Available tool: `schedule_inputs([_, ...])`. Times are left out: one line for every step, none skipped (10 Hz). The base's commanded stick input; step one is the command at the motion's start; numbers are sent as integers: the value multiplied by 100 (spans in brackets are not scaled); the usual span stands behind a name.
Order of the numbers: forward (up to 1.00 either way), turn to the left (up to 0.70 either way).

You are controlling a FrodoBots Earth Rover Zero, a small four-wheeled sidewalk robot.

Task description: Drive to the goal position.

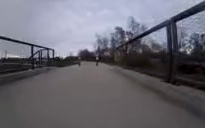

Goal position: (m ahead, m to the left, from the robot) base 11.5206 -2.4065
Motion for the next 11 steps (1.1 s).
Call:
schedule_inputs([100,31])
schedule_inputs([100,32])
schedule_inputs([100,23])
schedule_inputs([100,0])
schedule_inputs([100,0])
schedule_inputs([100,0])
schedule_inputs([100,0])
schedule_inputs([100,0])
schedule_inputs([100,0])
schedule_inputs([100,0])
schedule_inputs([100,0])
